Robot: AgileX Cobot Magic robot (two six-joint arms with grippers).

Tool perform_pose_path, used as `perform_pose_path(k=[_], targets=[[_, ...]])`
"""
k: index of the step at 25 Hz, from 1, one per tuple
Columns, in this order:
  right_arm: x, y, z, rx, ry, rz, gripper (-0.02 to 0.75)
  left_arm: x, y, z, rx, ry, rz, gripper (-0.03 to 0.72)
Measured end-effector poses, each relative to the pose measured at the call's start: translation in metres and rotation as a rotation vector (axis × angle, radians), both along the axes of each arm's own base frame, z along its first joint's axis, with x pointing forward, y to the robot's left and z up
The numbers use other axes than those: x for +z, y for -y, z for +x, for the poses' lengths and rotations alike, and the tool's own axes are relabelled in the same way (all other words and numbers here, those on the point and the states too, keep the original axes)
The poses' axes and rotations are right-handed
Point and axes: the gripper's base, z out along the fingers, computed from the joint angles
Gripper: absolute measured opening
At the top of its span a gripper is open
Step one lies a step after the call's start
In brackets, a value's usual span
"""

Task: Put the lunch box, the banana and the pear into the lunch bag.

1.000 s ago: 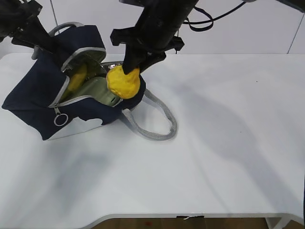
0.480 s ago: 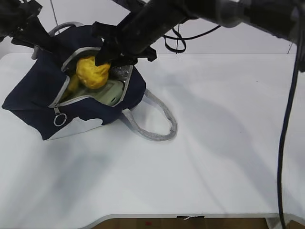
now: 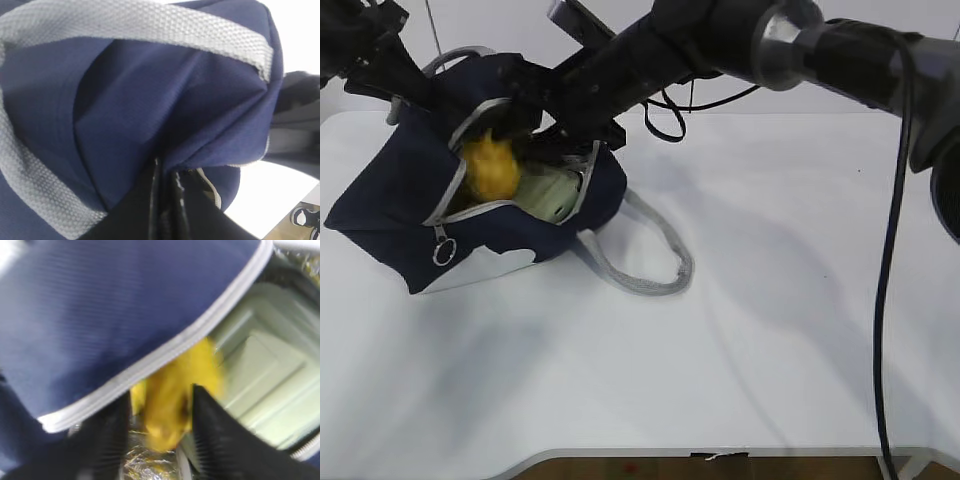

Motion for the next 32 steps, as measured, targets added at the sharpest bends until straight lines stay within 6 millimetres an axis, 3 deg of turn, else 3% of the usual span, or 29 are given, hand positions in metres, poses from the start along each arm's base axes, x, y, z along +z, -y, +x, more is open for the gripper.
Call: perform_pose_path(k=[3, 6, 12, 18, 24, 32], targets=[[0.000, -0.001, 0.000, -0.004, -0.003, 0.009, 0.508, 0.000, 0.000, 0.000, 0.000, 0.000, 0.000, 0.004], [0.003, 0.000, 0.001, 0.008, 0.010, 0.011, 0.546, 0.000, 0.000, 0.000, 0.000, 0.000, 0.000, 0.004], [0.019, 0.008, -0.002, 0.123, 0.037, -0.034, 0.554, 0.000, 0.000, 0.000, 0.000, 0.000, 0.000, 0.004], [0.020, 0.032, -0.004, 0.203, -0.002, -0.204, 0.555, 0.000, 0.000, 0.000, 0.000, 0.000, 0.000, 0.004], [0.010, 0.050, 0.001, 0.093, -0.058, -0.398, 0.556, 0.000, 0.000, 0.000, 0.000, 0.000, 0.000, 0.004], [-0.006, 0.051, 0.005, -0.008, -0.171, -0.404, 0.556, 0.000, 0.000, 0.000, 0.000, 0.000, 0.000, 0.004]])
